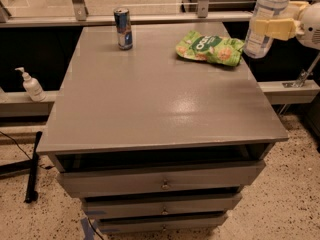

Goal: Move blue plastic bottle near green rice chip bag

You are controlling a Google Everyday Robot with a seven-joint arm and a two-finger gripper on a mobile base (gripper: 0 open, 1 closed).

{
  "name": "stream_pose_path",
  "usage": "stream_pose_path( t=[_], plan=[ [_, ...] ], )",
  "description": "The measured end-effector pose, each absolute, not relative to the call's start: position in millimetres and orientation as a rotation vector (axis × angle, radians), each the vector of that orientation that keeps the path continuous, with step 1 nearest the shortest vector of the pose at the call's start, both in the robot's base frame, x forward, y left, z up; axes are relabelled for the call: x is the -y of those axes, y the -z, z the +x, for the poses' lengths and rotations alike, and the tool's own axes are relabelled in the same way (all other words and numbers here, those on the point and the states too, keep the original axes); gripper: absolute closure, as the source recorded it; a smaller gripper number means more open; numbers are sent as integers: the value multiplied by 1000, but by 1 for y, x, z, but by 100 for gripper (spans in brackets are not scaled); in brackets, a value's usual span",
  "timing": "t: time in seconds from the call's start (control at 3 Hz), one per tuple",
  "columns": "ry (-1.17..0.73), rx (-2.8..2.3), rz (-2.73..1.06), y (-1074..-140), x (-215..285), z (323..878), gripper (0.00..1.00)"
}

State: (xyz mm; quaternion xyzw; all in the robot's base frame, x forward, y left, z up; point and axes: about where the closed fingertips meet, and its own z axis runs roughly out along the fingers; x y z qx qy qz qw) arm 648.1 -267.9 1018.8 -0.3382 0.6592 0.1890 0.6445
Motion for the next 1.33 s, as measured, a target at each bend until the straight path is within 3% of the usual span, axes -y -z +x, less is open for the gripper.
stream_pose_path(
  t=[1.33],
  plan=[
    [-506, -1509, -735, -946, 260, 668, 100]
  ],
)
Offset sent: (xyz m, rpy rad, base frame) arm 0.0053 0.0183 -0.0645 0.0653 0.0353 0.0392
